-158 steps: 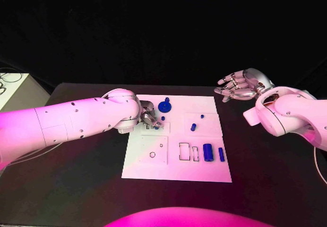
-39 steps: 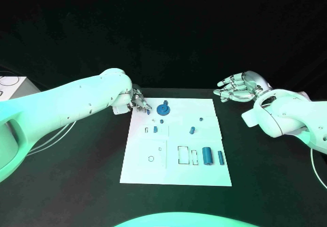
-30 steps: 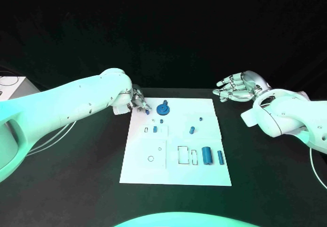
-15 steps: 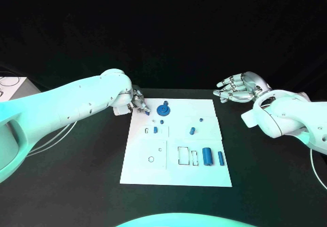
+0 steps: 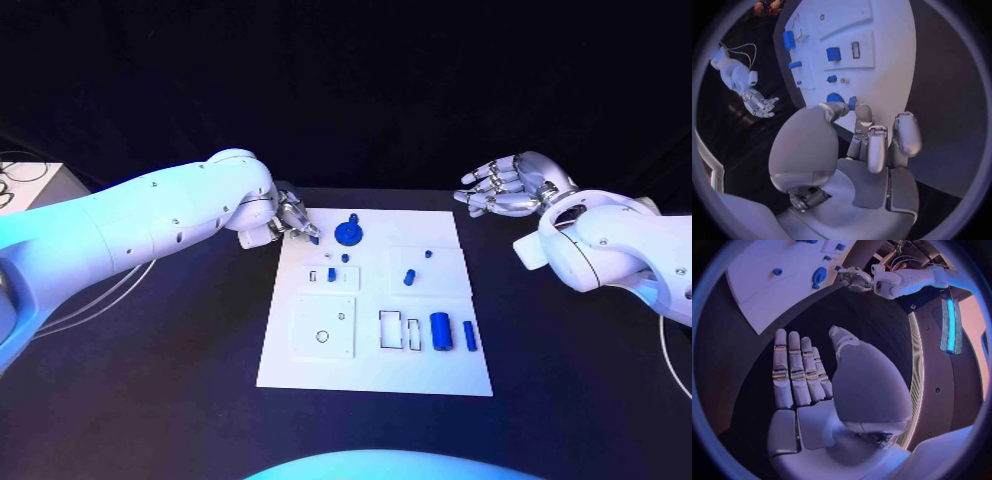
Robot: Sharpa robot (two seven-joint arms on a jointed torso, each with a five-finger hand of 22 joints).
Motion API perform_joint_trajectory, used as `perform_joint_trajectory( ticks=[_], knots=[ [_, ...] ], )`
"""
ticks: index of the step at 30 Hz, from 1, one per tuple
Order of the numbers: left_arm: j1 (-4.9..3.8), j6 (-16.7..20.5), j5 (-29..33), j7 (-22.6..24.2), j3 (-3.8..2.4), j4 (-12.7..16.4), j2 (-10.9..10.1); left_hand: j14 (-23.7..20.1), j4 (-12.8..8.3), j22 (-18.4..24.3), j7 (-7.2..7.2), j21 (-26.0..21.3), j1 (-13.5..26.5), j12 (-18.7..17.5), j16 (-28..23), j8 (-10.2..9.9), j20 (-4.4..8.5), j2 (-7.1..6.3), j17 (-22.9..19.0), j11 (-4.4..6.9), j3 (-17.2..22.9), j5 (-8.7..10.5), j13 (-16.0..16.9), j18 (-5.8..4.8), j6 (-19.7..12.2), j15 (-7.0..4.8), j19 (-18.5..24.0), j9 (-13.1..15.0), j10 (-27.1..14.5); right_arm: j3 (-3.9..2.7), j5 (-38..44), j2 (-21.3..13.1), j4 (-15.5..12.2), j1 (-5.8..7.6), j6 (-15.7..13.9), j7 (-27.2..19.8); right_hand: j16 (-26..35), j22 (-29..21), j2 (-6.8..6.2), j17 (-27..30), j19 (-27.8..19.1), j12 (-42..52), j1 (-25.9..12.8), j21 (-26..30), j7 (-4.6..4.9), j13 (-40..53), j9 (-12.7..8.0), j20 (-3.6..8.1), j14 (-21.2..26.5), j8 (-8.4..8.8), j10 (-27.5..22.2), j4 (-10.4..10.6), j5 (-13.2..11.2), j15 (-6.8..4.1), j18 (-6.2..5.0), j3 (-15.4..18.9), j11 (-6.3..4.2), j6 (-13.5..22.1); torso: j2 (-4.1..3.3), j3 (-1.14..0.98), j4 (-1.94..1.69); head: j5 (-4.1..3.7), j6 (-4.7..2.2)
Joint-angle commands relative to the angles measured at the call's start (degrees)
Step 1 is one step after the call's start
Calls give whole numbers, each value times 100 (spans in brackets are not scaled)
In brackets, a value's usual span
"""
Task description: Assemble the parts on the task board
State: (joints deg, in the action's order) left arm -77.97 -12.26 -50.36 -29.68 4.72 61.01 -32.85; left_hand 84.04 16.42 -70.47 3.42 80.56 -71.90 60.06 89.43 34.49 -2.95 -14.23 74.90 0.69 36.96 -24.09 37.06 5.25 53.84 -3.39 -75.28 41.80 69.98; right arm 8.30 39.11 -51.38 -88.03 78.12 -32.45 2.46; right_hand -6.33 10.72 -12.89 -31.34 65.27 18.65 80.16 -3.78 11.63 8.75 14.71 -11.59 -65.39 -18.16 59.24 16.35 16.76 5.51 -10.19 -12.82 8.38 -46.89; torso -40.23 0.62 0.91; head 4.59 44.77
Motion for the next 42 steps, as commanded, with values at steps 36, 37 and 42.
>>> perform_joint_trajectory(
  ticks=[36, 37, 42],
  knots=[
    [170, 955, -822, 51, 404, 2086, -1018, 596, -1492, -357, -100, 216, 396, 150, 57, -2, 107, -147, 1510, 119, 1337, -611, 259, -139, 306, -133, -288, 309, 398, 16, -58, -48, 6, -20, 104, -90, 61, -44, 60, 44, -54, -44, 6, 5, 88, -49, -13, -19, 38, -26, 33, 3, 65, 16, -33, -19, 21, -15, 49, -1, -13, 87, 93],
    [175, 937, -821, 50, 408, 2082, -1012, 596, -1492, -357, -100, 216, 396, 150, 57, -2, 107, -147, 1510, 119, 1337, -611, 259, -139, 306, -133, -288, 309, 398, 16, -58, -47, 6, -21, 104, -90, 61, -44, 60, 44, -54, -44, 6, 5, 88, -49, -13, -19, 38, -26, 33, 3, 65, 16, -33, -19, 21, -15, 49, -2, -15, 85, 96],
    [187, 816, -837, 47, 416, 2057, -997, 596, -1498, -345, -101, 211, 398, 146, 57, -4, 108, -150, 1510, 120, 1339, -612, 251, -136, 309, -134, -279, 308, 397, 16, -58, -48, 5, -22, 105, -90, 64, -48, 61, 48, -57, -47, 4, 6, 89, -54, -14, -20, 40, -26, 32, 3, 66, 17, -33, -19, 21, -14, 51, -1, -16, 83, 104]
  ],
)
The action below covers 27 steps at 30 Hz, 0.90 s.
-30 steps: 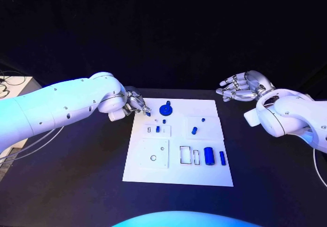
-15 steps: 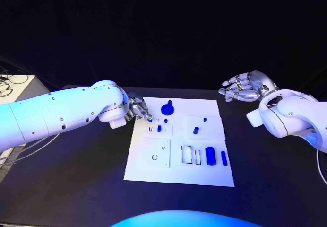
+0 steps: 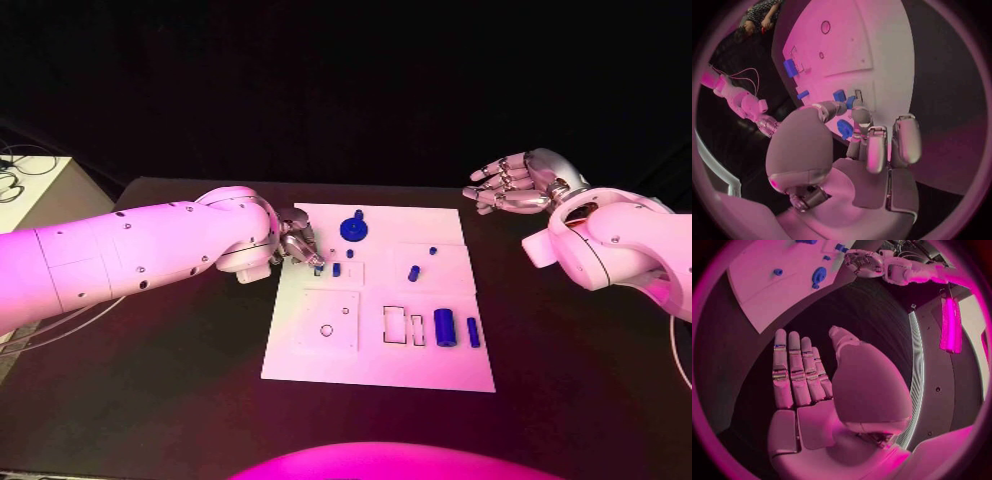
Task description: Assemble the parts on the task board
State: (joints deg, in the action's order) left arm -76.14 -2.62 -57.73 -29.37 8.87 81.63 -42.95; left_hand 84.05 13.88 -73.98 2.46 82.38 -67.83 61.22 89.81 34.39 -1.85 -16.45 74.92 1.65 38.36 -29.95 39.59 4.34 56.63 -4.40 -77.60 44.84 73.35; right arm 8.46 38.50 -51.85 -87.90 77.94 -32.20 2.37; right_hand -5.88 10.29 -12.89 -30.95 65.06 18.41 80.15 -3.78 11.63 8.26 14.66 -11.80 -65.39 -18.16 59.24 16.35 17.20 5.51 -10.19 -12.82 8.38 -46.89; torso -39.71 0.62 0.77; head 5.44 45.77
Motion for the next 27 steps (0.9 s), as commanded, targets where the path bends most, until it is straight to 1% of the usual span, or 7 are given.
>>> perform_joint_trajectory(
  ticks=[1, 7, 11, 15, 19, 25, 27],
  knots=[
    [5, -184, -104, 16, 1, -9, 13, 595, -1245, 1, -6, 32, -8, 26, 19, 6, -1, 71, 1508, 25, 1199, -26, -9, -47, 30, -33, -51, 5, 58, 0, 3, -3, -9, -4, 80, -81, 19, -4, 61, 9, -36, -23, 4, 6, 89, -5, -9, 1, 40, -26, 32, 3, 21, 17, -34, -19, 22, -14, -4, 1, -3, -3, 23],
    [8, -356, -126, 9, 4, -39, 19, 595, -1249, 2, -6, 31, -7, 33, 19, 4, -1, 68, 1508, 25, 1200, -27, 6, -47, 31, -33, -50, 4, 63, 0, 3, -5, -8, -4, 79, -81, 23, -10, 61, 15, -39, -26, 1, 6, 90, -11, -11, 0, 41, -26, 31, 3, 23, 19, -33, -19, 23, -13, 0, 0, -8, -2, 44],
    [9, -417, -147, 5, 4, -71, 26, 595, -1252, 14, -7, 26, -7, 29, 19, 3, 0, 66, 1508, 25, 1200, -27, -1, -44, 32, -33, -41, 4, 61, 0, 3, 0, -7, -4, 80, -81, 23, -10, 61, 15, -39, -26, 1, 6, 90, -11, -11, 0, 41, -26, 31, 3, 23, 19, -33, -19, 23, -13, 2, -2, -3, 2, 63],
    [9, -505, -131, 0, 4, -113, 31, 595, -1256, 11, -7, 27, -7, 33, 19, 2, 0, 64, 1508, 26, 1201, -27, 8, -45, 34, -34, -43, 4, 64, 0, 3, 2, -3, -4, 80, -81, 23, -10, 61, 15, -39, -26, 1, 6, 90, -11, -11, 0, 41, -26, 31, 3, 23, 19, -33, -19, 23, -13, 2, -2, 1, 8, 67],
    [8, -615, -94, -1, 3, -161, 43, 595, -1265, 23, -9, 22, -8, 30, 19, -1, 1, 59, 1508, 27, 1203, -27, 5, -42, 36, -34, -33, 3, 62, 0, 4, 5, 1, -5, 80, -81, 28, -17, 60, 21, -43, -30, -1, 7, 91, -19, -13, -1, 43, -25, 30, 2, 24, 20, -33, -20, 24, -11, 4, -4, -6, 7, 74],
    [8, -680, -60, 4, 3, -196, 66, 595, -1267, 32, -9, 18, -8, 30, 19, -2, 2, 57, 1508, 27, 1203, -27, 7, -40, 37, -34, -27, 3, 62, 0, 4, 8, 5, -6, 79, -82, 30, -20, 60, 25, -45, -32, -2, 7, 92, -22, -14, -2, 44, -24, 30, 2, 24, 21, -33, -20, 25, -10, 1, -2, -5, 3, 79],
    [8, -690, -52, 6, 3, -200, 72, 595, -1267, 32, -9, 18, -8, 30, 19, -2, 2, 57, 1508, 27, 1203, -27, 7, -40, 37, -34, -27, 3, 62, 0, 4, 10, 6, -6, 79, -83, 30, -20, 60, 25, -45, -32, -2, 7, 92, -22, -14, -2, 44, -24, 30, 2, 24, 21, -33, -20, 25, -10, 1, -5, -3, 1, 86]
  ],
)
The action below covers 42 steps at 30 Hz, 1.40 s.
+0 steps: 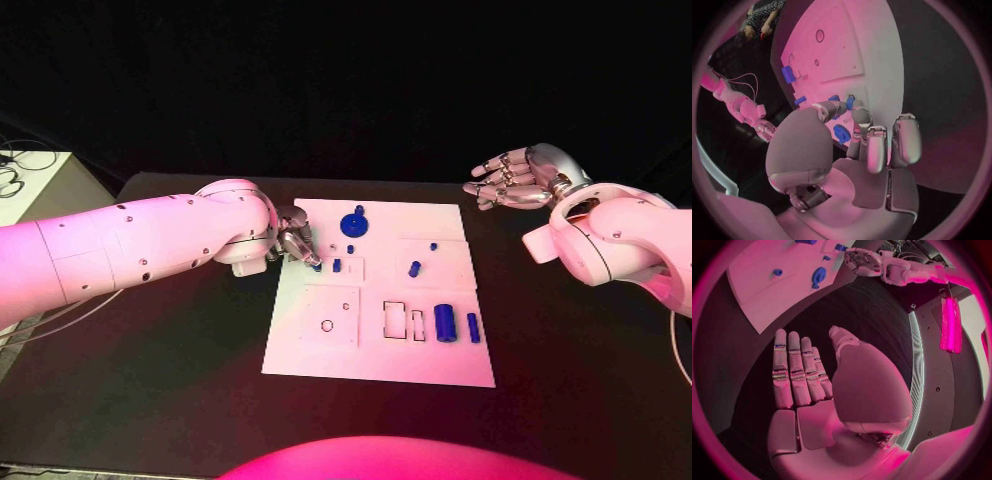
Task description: Assemble the parts on the task board
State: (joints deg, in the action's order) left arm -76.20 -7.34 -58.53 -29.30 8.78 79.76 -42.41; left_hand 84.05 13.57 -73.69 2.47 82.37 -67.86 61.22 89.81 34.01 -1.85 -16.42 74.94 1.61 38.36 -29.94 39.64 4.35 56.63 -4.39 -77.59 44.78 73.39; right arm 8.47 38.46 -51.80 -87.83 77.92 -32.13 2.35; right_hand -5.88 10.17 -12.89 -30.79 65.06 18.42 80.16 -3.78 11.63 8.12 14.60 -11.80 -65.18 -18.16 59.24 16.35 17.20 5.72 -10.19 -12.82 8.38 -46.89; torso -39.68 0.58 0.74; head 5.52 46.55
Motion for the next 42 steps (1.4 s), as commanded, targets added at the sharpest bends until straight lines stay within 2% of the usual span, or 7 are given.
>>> perform_joint_trajectory(
  ticks=[1, 20, 32, 42],
  knots=[
    [14, -221, 31, -1, 12, -15, 22, 595, -1241, 7, -10, 16, -5, 25, 19, 33, 2, 53, 1506, 31, 1205, -27, -5, -39, 38, -35, -24, 8, 56, 0, 8, 5, -1, -4, 72, -80, 30, -8, 60, 8, -45, -32, -2, 7, 92, -8, -8, -2, 23, -24, 30, 2, 25, 0, -33, -20, 25, -11, -2, -2, 3, -7, 12],
    [12, -219, 252, 29, -3, -50, 55, 595, -1269, -11, -16, 25, -12, 48, 19, 25, 6, 45, 1506, 37, 1215, -34, 41, -44, 57, -38, -34, 5, 73, 0, 8, 7, 2, -4, 73, -83, 36, -18, 60, 17, -49, -38, -2, 7, 93, -18, -10, -4, 24, -23, 30, -1, 26, 1, -33, -22, 26, -8, -1, -1, 2, -23, 18],
    [-14, -523, 478, 46, -135, -187, 106, 595, -1294, -29, -22, 34, -13, 53, 19, 16, 11, 35, 1506, 42, 1227, -57, 53, -48, 78, -43, -45, 1, 83, 0, 8, 17, 10, -5, 79, -84, 40, -25, 60, 24, -53, -41, -1, 6, 94, -26, -12, -5, 25, -22, 30, -3, 27, 3, -33, -24, 27, -7, -4, -2, 2, -13, 32],
    [-39, -846, 664, 39, -172, -328, 188, 595, -1300, -26, -23, 33, -12, 57, 19, 13, 13, 34, 1506, 43, 1230, -64, 60, -47, 84, -45, -42, 0, 87, 0, 8, 18, 13, -5, 82, -82, 40, -25, 60, 24, -53, -41, -1, 6, 94, -26, -12, -5, 25, -22, 30, -3, 27, 3, -33, -24, 27, -7, -5, -5, -1, -23, 56]
  ],
)
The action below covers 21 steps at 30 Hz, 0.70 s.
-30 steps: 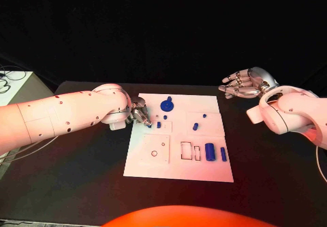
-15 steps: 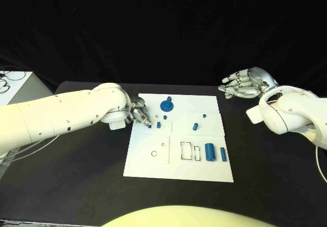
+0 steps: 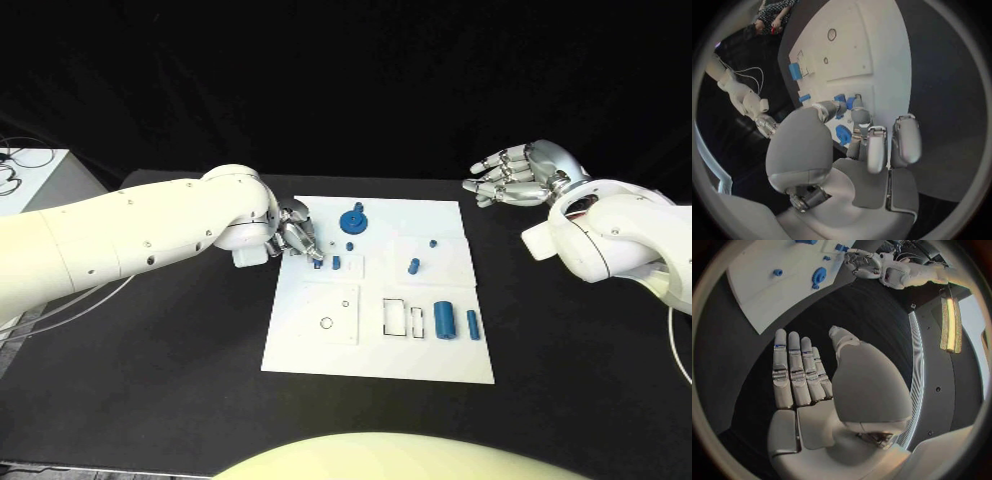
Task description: Assemble the parts on the task board
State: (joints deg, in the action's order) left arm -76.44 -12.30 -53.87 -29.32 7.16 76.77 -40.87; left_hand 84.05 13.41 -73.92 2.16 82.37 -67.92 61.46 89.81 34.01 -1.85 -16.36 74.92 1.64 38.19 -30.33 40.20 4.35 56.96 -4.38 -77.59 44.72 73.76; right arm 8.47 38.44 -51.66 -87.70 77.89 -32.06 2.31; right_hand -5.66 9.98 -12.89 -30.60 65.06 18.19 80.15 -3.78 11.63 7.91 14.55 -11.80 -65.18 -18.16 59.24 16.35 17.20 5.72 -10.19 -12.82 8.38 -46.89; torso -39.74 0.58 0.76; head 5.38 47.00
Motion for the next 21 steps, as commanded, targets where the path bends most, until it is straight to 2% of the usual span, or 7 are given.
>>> perform_joint_trajectory(
  ticks=[1, 8, 21],
  knots=[
    [-17, -389, 210, 39, -13, -46, 45, 595, -1283, -3, 8, 33, -6, 33, 19, 14, 13, 27, 1508, 40, 1247, -25, 4, -47, 50, -45, -42, 5, 50, -1, 10, 4, 0, -3, 75, -79, 18, -5, 60, 5, -53, -19, -1, 6, 94, -5, -7, -5, 25, -22, 30, -2, 27, 3, -33, -24, 27, -7, 2, -5, -4, -10, 11],
    [-32, -582, 200, 24, -21, -171, 110, 595, -1287, -7, 7, 35, -5, 32, 19, 12, 14, 26, 1508, 41, 1249, -30, 3, -48, 54, -46, -45, 4, 51, -1, 10, 5, 2, -3, 77, -78, 18, -5, 60, 5, -53, -19, -1, 6, 94, -5, -7, -5, 25, -22, 30, -2, 27, 3, -33, -24, 27, -7, 5, -4, -3, -2, 33],
    [-46, -584, 10, 16, -22, -321, 176, 595, -1293, -3, 6, 34, -4, 33, 19, 8, 16, 24, 1508, 42, 1252, -41, 5, -47, 60, -48, -41, 3, 53, -1, 10, 3, 2, -3, 78, -80, 26, -19, 58, 19, -58, -25, 1, 5, 95, -22, -10, -8, 25, -21, 32, -6, 29, 4, -34, -27, 29, -5, 10, -3, -8, -5, 40]
  ],
)
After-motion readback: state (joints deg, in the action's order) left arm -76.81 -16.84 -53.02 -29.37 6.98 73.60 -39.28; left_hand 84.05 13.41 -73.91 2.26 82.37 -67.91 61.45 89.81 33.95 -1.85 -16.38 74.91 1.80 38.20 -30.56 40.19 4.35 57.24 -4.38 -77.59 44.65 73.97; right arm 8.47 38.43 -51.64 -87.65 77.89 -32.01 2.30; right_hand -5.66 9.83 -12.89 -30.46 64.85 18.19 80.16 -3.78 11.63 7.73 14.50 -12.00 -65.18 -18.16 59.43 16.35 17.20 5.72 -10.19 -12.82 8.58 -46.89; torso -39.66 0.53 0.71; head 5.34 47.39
